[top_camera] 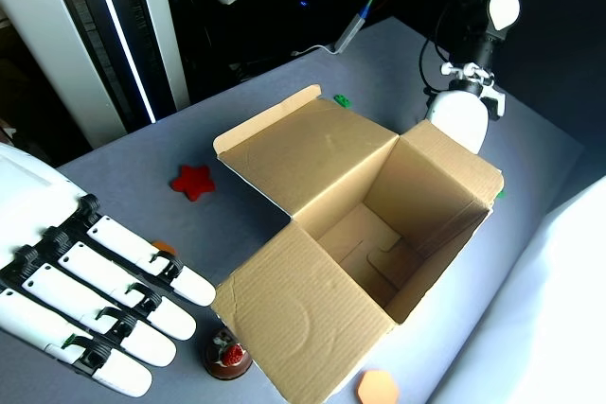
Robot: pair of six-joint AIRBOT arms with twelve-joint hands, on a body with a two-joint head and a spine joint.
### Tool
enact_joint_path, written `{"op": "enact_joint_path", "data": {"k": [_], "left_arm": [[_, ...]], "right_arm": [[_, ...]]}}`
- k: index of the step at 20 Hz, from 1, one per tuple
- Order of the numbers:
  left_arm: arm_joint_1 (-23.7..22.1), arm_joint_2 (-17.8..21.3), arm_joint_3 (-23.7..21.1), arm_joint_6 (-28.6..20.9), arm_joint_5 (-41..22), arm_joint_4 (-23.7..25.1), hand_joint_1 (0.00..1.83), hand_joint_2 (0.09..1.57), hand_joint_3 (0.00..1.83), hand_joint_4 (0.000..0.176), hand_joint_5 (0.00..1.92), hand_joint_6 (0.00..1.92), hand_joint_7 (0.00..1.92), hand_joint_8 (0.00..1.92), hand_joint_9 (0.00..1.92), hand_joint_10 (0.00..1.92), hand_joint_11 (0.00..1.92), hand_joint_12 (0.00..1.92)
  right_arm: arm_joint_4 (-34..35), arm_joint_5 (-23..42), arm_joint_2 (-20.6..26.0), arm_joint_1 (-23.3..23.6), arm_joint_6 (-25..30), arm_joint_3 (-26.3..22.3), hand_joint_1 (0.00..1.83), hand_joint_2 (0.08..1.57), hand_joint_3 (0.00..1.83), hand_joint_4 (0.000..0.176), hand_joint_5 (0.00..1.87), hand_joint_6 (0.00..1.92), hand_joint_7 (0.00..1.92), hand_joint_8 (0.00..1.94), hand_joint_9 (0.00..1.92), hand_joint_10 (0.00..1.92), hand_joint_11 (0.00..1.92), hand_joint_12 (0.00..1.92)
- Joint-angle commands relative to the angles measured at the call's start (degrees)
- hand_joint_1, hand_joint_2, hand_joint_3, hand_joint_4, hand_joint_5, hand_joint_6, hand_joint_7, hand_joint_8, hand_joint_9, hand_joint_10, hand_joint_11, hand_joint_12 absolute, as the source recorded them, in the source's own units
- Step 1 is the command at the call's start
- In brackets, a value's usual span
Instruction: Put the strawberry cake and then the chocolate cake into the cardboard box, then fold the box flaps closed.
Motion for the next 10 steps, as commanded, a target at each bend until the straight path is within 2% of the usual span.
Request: {"op": "enact_joint_path", "data": {"k": [1, 3, 5, 10], "left_arm": [[-1.41, 1.36, -0.25, -0.28, -1.48, -3.39, 1.36, 1.17, 0.0, 0.0, 0.82, 1.15, 0.75, 1.26, 0.94, 1.33, 0.89, 1.5], [-4.74, 3.59, -1.9, -1.61, -2.0, -0.75, 1.36, 1.18, 0.0, 0.0, 0.8, 1.17, 0.74, 1.28, 0.92, 1.35, 0.85, 1.51], [-7.62, 5.65, -3.99, -3.18, -2.06, 1.9, 1.36, 1.18, 0.0, 0.0, 0.78, 1.15, 0.77, 1.27, 0.92, 1.35, 0.82, 1.49], [-15.07, 9.9, -8.0, -7.18, -2.61, 8.85, 1.36, 1.17, 0.0, 0.0, 0.78, 1.13, 0.79, 1.27, 0.92, 1.34, 0.82, 1.47]], "right_arm": [[-1.18, 6.64, 0.67, 0.99, -0.38, 0.16, 1.07, 1.06, 0.01, 0.024, 0.04, 0.0, 0.08, 0.0, 0.05, 0.0, 0.0, 0.12], [-1.18, 6.64, 0.68, 0.95, -0.38, 0.16, 1.06, 1.07, 0.01, 0.02, 0.02, 0.0, 0.07, 0.0, 0.04, 0.0, 0.0, 0.11], [-1.17, 6.64, 0.68, 0.91, -0.39, 0.16, 1.05, 1.08, 0.01, 0.024, 0.02, 0.0, 0.03, 0.0, 0.0, 0.0, 0.0, 0.01], [-1.17, 6.65, 0.69, 0.8, -0.4, 0.16, 1.03, 1.09, 0.01, 0.017, 0.0, 0.0, 0.01, 0.0, 0.0, 0.0, 0.0, 0.0]]}}
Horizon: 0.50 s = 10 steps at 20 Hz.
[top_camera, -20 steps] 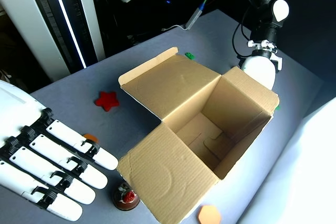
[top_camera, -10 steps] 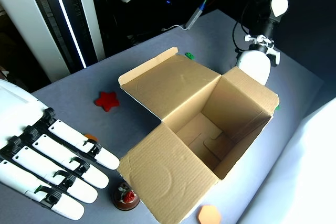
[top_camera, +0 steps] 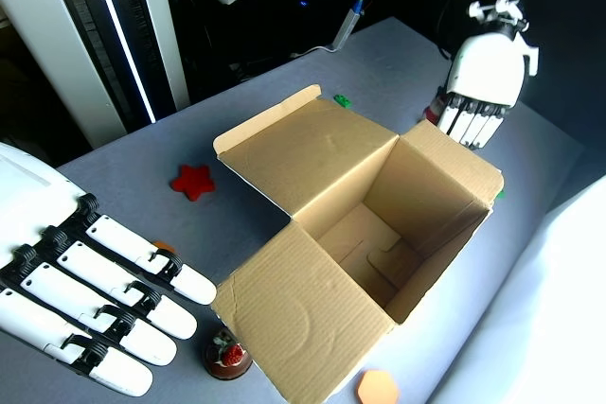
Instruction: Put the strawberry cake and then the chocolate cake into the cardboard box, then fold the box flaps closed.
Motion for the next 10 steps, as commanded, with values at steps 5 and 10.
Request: {"op": "enact_joint_path", "data": {"k": [5, 10], "left_arm": [[-4.83, 2.05, 0.03, -2.15, -2.58, 0.3, 1.36, 1.18, 0.0, 0.0, 0.76, 1.17, 0.77, 1.28, 0.92, 1.32, 0.84, 1.46], [-10.58, 2.08, 0.41, -3.57, -3.51, 5.14, 1.34, 1.17, 0.0, 0.0, 0.8, 1.14, 0.78, 1.25, 0.97, 1.29, 0.85, 1.48]], "right_arm": [[-1.15, 6.65, 0.7, 0.71, -0.38, 0.16, 1.06, 1.08, 0.01, 0.012, 0.02, 0.0, 0.07, 0.02, 0.05, 0.02, 0.02, 0.01], [-1.15, 6.71, 0.7, 0.67, -0.39, 0.16, 1.11, 1.06, 0.0, 0.019, 0.0, 0.0, 0.11, 0.0, 0.08, 0.0, 0.0, 0.24]]}}
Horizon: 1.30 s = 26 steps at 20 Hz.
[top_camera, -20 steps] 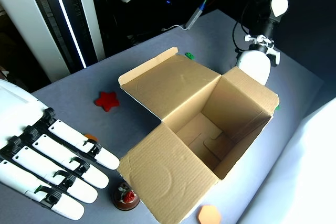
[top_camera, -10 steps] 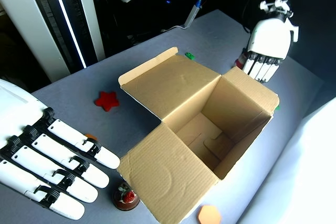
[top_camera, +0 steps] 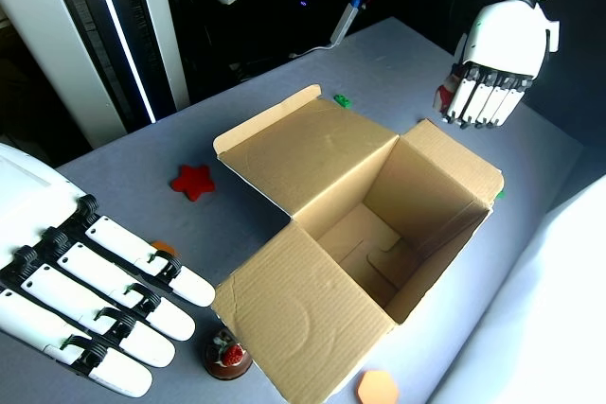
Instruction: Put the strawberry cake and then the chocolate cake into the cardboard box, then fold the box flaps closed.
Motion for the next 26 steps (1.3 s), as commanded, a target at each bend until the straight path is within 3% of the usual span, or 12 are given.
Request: {"op": "enact_joint_path", "data": {"k": [1, 2, 4, 6, 8, 12, 15, 18, 22, 24, 25, 26], "left_arm": [[-1.41, 0.43, 0.49, 0.05, 0.39, -3.48, 1.36, 1.17, 0.0, 0.0, 0.8, 1.12, 0.77, 1.27, 0.94, 1.32, 0.85, 1.5], [-3.02, 0.18, 0.68, -0.17, 0.2, -2.55, 1.36, 1.17, 0.0, 0.0, 0.8, 1.12, 0.76, 1.28, 0.94, 1.33, 0.85, 1.51], [-6.62, -0.49, 1.07, -0.87, -0.73, -0.12, 1.35, 1.16, 0.0, 0.0, 0.81, 1.09, 0.79, 1.27, 0.98, 1.3, 0.86, 1.49], [-9.1, -1.62, 1.4, -1.63, -1.77, 1.97, 1.35, 1.16, 0.0, 0.0, 0.81, 1.1, 0.79, 1.25, 0.97, 1.3, 0.87, 1.5], [-10.37, -2.93, 1.45, -2.18, -2.32, 3.58, 1.35, 1.17, 0.0, 0.0, 0.8, 1.08, 0.78, 1.27, 0.96, 1.33, 0.86, 1.51], [-11.32, -5.95, 1.2, -2.6, -2.66, 4.99, 1.35, 1.14, 0.0, 0.0, 0.86, 1.04, 0.83, 1.2, 1.0, 1.24, 0.88, 1.42], [-12.61, -8.91, 1.33, -2.62, -2.65, 6.05, 1.35, 1.16, 0.0, 0.0, 0.83, 1.11, 0.78, 1.24, 0.97, 1.28, 0.87, 1.46], [-13.19, -12.35, 2.22, -2.62, -2.67, 6.54, 1.35, 1.15, 0.0, 0.0, 0.85, 1.11, 0.79, 1.19, 0.98, 1.27, 0.87, 1.48], [-12.62, -18.11, 5.04, -2.6, -2.92, 6.98, 1.35, 1.17, 0.0, 0.0, 0.82, 1.16, 0.72, 1.27, 0.93, 1.32, 0.86, 1.48], [-12.49, -19.47, 5.51, -2.52, -2.78, 7.16, 1.36, 1.18, 0.0, 0.0, 0.82, 1.16, 0.71, 1.29, 0.92, 1.35, 0.85, 1.5], [-12.35, -20.35, 5.61, -2.44, -2.75, 7.19, 1.36, 1.17, 0.0, 0.0, 0.82, 1.16, 0.73, 1.26, 0.93, 1.34, 0.85, 1.51], [-11.97, -21.4, 5.59, -2.13, -2.56, 7.22, 1.36, 1.18, 0.0, 0.0, 0.81, 1.16, 0.72, 1.27, 0.92, 1.36, 0.85, 1.53]], "right_arm": [[-1.17, 6.78, 0.71, 0.66, -0.39, 0.16, 1.08, 1.07, 0.01, 0.017, 0.02, 0.01, 0.12, 0.0, 0.08, 0.01, 0.0, 0.25], [-1.17, 6.92, 0.71, 0.65, -0.39, 0.16, 1.08, 1.07, 0.01, 0.018, 0.04, 0.01, 0.14, 0.01, 0.09, 0.01, 0.0, 0.29], [-1.17, 6.96, 0.7, 0.65, -0.38, 0.16, 1.07, 1.09, 0.01, 0.0, 0.08, 0.01, 0.11, 0.0, 0.05, 0.0, 0.0, 0.17], [-1.17, 7.06, 0.7, 0.66, -0.38, 0.16, 1.07, 1.1, 0.01, 0.006, 0.03, 0.0, 0.07, 0.0, 0.03, 0.0, 0.0, 0.11], [-1.17, 7.1, 0.7, 0.66, -0.38, 0.16, 1.11, 1.08, 0.0, 0.014, 0.05, 0.01, 0.12, 0.01, 0.07, 0.01, 0.0, 0.21], [-1.17, 7.16, 0.72, 0.64, -0.38, 0.17, 1.11, 1.08, 0.0, 0.007, 0.06, 0.0, 0.1, 0.0, 0.06, 0.0, 0.0, 0.16], [-1.17, 7.16, 0.72, 0.62, -0.39, 0.17, 1.11, 1.11, 0.01, 0.001, 0.0, 0.0, 0.01, 0.0, 0.0, 0.0, 0.0, 0.0], [-1.17, 7.16, 0.71, 0.63, -0.39, 0.17, 1.1, 1.1, 0.01, 0.013, 0.03, 0.01, 0.06, 0.01, 0.03, 0.01, 0.0, 0.0], [-1.16, 7.04, 0.7, 0.62, -0.4, 0.18, 1.09, 1.09, 0.01, 0.008, 0.02, 0.01, 0.06, 0.01, 0.03, 0.01, 0.01, 0.0], [-0.42, 6.52, 0.7, 0.63, -0.39, 0.2, 1.08, 1.1, 0.01, 0.004, 0.02, 0.0, 0.05, 0.01, 0.03, 0.01, 0.02, 0.01], [0.46, 6.1, 0.7, 0.66, -0.39, 0.25, 1.1, 1.08, 0.0, 0.011, 0.0, 0.0, 0.05, 0.01, 0.05, 0.02, 0.03, 0.02], [1.04, 5.65, 0.69, 0.68, -0.39, 0.32, 1.11, 1.08, 0.0, 0.01, 0.01, 0.0, 0.08, 0.0, 0.08, 0.01, 0.0, 0.24]]}}
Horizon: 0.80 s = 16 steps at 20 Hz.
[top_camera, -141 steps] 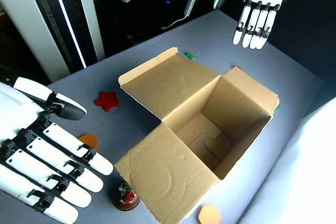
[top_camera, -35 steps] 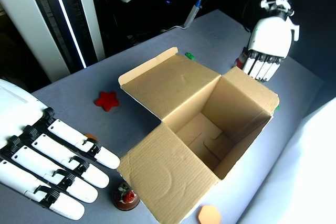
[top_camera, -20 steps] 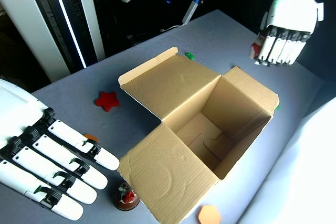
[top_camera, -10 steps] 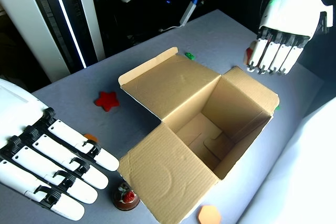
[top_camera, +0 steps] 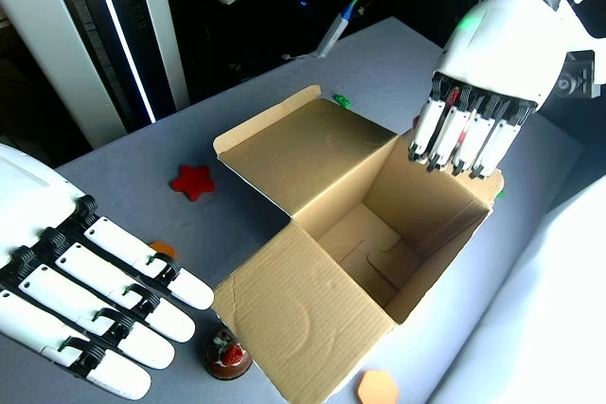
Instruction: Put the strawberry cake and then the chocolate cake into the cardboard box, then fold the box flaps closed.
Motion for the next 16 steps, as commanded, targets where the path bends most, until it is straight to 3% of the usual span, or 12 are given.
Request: {"op": "enact_joint_path", "data": {"k": [1, 3, 6, 8, 10, 12, 13, 15, 16], "left_arm": [[-0.21, -0.11, 0.14, 0.54, 1.7, -4.28, 1.36, 1.18, 0.0, 0.0, 0.81, 1.16, 0.72, 1.27, 0.92, 1.36, 0.85, 1.53], [0.5, -1.93, 0.62, 0.64, 1.98, -3.94, 1.36, 1.18, 0.0, 0.0, 0.82, 1.15, 0.72, 1.26, 0.92, 1.35, 0.85, 1.52], [1.42, -3.73, 0.75, 1.27, 2.03, -4.02, 1.36, 1.18, 0.0, 0.0, 0.81, 1.13, 0.74, 1.28, 0.92, 1.34, 0.84, 1.47], [2.03, -4.85, 1.06, 1.66, 2.1, -4.02, 1.36, 1.17, 0.0, 0.0, 0.86, 1.01, 0.75, 1.31, 0.93, 1.34, 0.86, 1.45], [2.48, -6.0, 2.14, 2.1, 2.39, -4.03, 1.36, 1.13, 0.0, 0.0, 0.97, 0.88, 0.8, 1.21, 0.98, 1.27, 0.89, 1.43], [2.71, -6.97, 3.69, 2.54, 2.7, -4.07, 1.36, 1.13, 0.0, 0.0, 0.97, 0.87, 0.81, 1.2, 0.99, 1.26, 0.9, 1.4], [2.82, -7.35, 4.55, 2.8, 2.74, -4.2, 1.24, 1.14, 0.0, 0.0, 0.96, 0.92, 0.88, 1.23, 1.04, 1.1, 0.95, 1.32], [3.22, -8.07, 6.38, 3.35, 2.87, -4.2, 1.22, 1.14, 0.0, 0.0, 0.97, 0.91, 0.9, 1.23, 1.06, 1.03, 0.96, 1.3], [3.41, -8.17, 6.82, 3.55, 3.0, -4.17, 1.36, 1.12, 0.0, 0.0, 0.95, 0.88, 0.87, 1.14, 1.03, 1.19, 0.93, 1.3]], "right_arm": [[-0.54, 5.02, 0.69, 0.69, -0.37, 0.34, 1.11, 1.08, 0.0, 0.01, 0.01, 0.0, 0.08, 0.0, 0.08, 0.01, 0.0, 0.24], [2.08, 3.08, 0.59, 0.86, -0.36, 0.78, 1.11, 1.07, 0.0, 0.009, 0.0, 0.0, 0.08, 0.0, 0.08, 0.0, 0.0, 0.26], [7.82, -0.27, -0.18, 1.55, -0.36, 2.31, 1.09, 1.07, 0.0, 0.001, 0.02, 0.0, 0.05, 0.0, 0.06, 0.0, 0.0, 0.1], [16.19, -2.15, -1.2, 2.25, -0.36, 4.61, 1.03, 1.09, 0.0, 0.007, 0.03, 0.01, 0.08, 0.01, 0.07, 0.0, 0.0, 0.24], [23.82, -3.7, -2.29, 2.66, -0.38, 7.35, 1.12, 1.04, 0.0, 0.014, 0.03, 0.0, 0.1, 0.0, 0.08, 0.0, 0.0, 0.3], [26.56, -4.43, -2.88, 2.67, -0.4, 8.81, 1.13, 1.03, 0.0, 0.014, 0.03, 0.0, 0.11, 0.0, 0.08, 0.01, 0.0, 0.31], [27.1, -4.71, -3.28, 2.67, -0.4, 9.35, 1.11, 1.04, 0.0, 0.005, 0.01, 0.0, 0.08, 0.0, 0.05, 0.0, 0.0, 0.15], [27.31, -5.11, -3.96, 2.63, -0.35, 9.76, 1.14, 1.03, 0.0, 0.011, 0.0, 0.0, 0.11, 0.01, 0.06, 0.0, 0.0, 0.14], [27.31, -5.11, -4.33, 2.62, -0.06, 9.92, 1.1, 1.03, 0.0, 0.019, 0.03, 0.01, 0.14, 0.01, 0.09, 0.01, 0.0, 0.34]]}}
